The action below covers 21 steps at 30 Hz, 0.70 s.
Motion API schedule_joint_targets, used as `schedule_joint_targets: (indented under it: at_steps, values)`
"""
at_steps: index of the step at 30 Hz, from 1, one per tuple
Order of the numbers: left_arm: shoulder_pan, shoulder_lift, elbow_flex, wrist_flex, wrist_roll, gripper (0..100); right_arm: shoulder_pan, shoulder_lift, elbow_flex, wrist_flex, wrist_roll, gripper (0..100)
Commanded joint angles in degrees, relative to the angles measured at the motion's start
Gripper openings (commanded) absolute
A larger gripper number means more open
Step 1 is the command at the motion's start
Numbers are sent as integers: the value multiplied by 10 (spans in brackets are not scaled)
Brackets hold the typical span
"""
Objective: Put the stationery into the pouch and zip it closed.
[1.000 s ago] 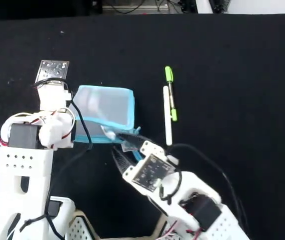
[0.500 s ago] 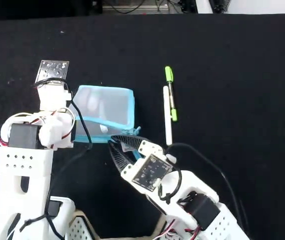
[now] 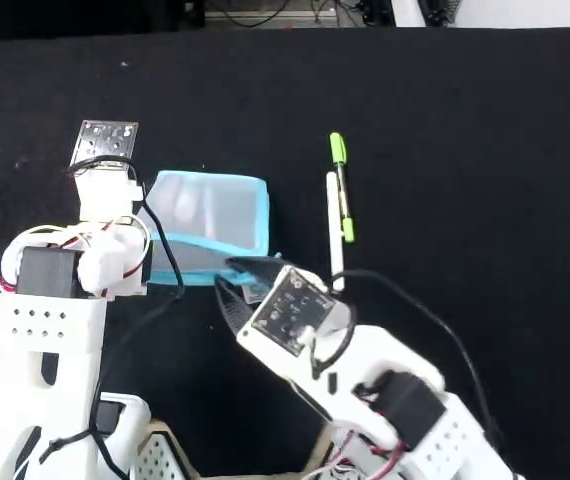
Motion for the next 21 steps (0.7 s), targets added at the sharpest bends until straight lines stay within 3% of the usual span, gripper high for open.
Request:
schedule_joint_targets:
  at_steps: [1, 8, 16, 21]
  values:
    - [0, -1, -1, -2, -3, 30, 41, -27, -110, 101, -3, 154]
    - [0, -1, -1, -2, -3, 30, 207, 21, -155, 127, -7, 122]
    - [0, -1, -1, -2, -3, 30, 318, 328, -194, 36, -136, 123]
    - [0, -1, -1, -2, -3, 30, 347, 488, -231, -22, -149, 123]
